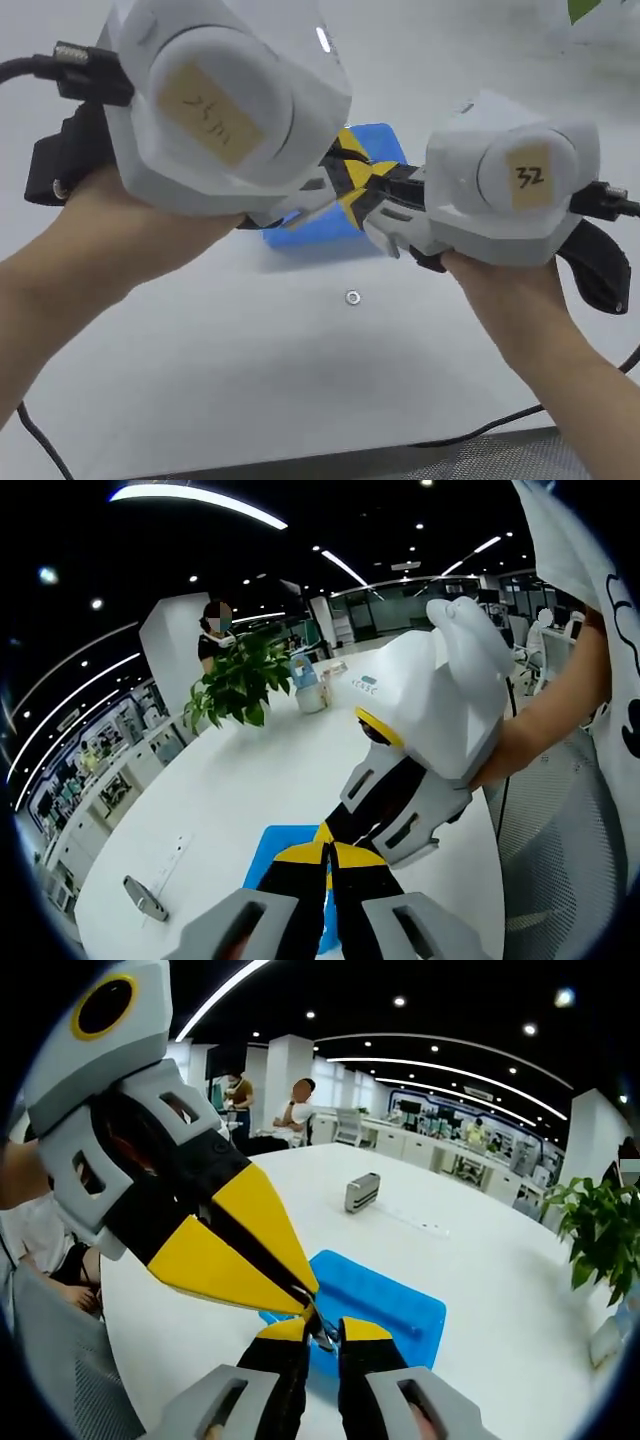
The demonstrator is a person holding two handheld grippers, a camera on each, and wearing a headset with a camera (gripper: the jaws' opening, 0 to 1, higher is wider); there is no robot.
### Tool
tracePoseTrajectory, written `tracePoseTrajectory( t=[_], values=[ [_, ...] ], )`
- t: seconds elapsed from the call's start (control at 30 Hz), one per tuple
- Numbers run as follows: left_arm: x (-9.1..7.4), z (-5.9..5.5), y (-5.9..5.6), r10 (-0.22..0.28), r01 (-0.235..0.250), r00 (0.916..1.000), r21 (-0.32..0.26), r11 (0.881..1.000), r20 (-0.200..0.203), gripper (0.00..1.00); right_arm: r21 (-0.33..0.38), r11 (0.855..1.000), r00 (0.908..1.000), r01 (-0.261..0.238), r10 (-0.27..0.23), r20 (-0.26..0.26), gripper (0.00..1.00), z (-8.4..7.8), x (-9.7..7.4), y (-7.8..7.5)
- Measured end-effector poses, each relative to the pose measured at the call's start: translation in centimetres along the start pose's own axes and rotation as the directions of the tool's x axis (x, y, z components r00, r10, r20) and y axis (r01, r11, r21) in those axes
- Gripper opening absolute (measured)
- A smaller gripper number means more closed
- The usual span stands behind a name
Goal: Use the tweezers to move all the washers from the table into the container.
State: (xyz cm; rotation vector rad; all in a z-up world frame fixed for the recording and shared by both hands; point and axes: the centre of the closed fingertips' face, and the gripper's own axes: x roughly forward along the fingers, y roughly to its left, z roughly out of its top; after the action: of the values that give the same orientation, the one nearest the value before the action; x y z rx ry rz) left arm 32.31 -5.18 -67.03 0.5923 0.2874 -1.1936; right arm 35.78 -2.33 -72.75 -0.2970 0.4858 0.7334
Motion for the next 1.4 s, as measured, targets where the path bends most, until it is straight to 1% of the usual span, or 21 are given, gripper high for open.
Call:
tracePoseTrajectory(
  t=[0.1, 0.23, 0.37, 0.43, 0.53, 0.67, 0.77, 0.8, 0.9, 1.13, 1.4],
  values=[
    [0.1, 0.1, -0.9, -0.006, 0.007, 1.0, 0.022, 1.0, -0.006, 0.0, 0.012, 1.0, 1.0, -0.004, 0.005, -0.003, 0.07, -0.3, -0.4, 0.2],
    [0.1, 0.5, -1.1, -0.007, 0.007, 1.0, 0.036, 0.999, -0.003, 0.0, 0.009, 1.0, 0.9999, 0.002, -0.002, -0.01, 0.07, -0.5, -1.1, 0.4],
    [-0.2, 1.4, -1.4, -0.019, 0.019, 0.9996, 0.023, 1.0, 0.019, 0.0, 0.026, 1.0, 1.0, 0.006, -0.006, 0.002, 0.07, -0.2, -1.9, 0.3],
    [0.0, 1.3, -1.6, -0.034, 0.034, 0.9993, 0.011, 0.999, 0.017, 0.0, 0.029, 1.0, 0.9999, 0.002, -0.001, -0.012, 0.07, -0.6, -2.0, 0.4],
    [0.5, 0.7, -2.5, -0.07, 0.07, 0.9976, -0.002, 0.998, 0.002, 0.0, 0.035, 0.999, 0.9991, -0.012, 0.013, -0.04, 0.07, -1.8, -2.0, 0.9],
    [0.8, -0.1, -3.6, -0.105, 0.105, 0.9944, -0.02, 0.994, -0.015, 0.0, 0.05, 0.998, 0.9977, -0.027, 0.03, -0.062, 0.06, -3.0, -2.2, 1.6],
    [0.9, -0.7, -4.0, -0.124, 0.123, 0.992, -0.044, 0.991, -0.025, 0.0, 0.072, 0.996, 0.9954, -0.046, 0.051, -0.081, 0.06, -4.1, -2.1, 2.4],
    [1.0, -1.2, -4.3, -0.135, 0.133, 0.9902, -0.057, 0.99, -0.035, 0.0, 0.078, 0.996, 0.9943, -0.052, 0.059, -0.089, 0.06, -4.5, -2.0, 2.6],
    [1.2, -1.9, -4.7, -0.147, 0.144, 0.9876, -0.068, 0.987, -0.054, 0.0, 0.086, 0.994, 0.9927, -0.059, 0.068, -0.099, 0.07, -5.2, -1.8, 3.1],
    [1.5, -3.0, -5.0, -0.161, 0.153, 0.9827, -0.097, 0.984, -0.091, 0.0, 0.112, 0.991, 0.9894, -0.072, 0.085, -0.118, 0.07, -6.1, -1.4, 3.4],
    [1.4, -3.2, -4.8, -0.153, 0.143, 0.9825, -0.096, 0.985, -0.106, 0.0, 0.125, 0.989, 0.9895, -0.077, 0.091, -0.112, 0.07, -6.0, -1.2, 3.5]
  ],
)
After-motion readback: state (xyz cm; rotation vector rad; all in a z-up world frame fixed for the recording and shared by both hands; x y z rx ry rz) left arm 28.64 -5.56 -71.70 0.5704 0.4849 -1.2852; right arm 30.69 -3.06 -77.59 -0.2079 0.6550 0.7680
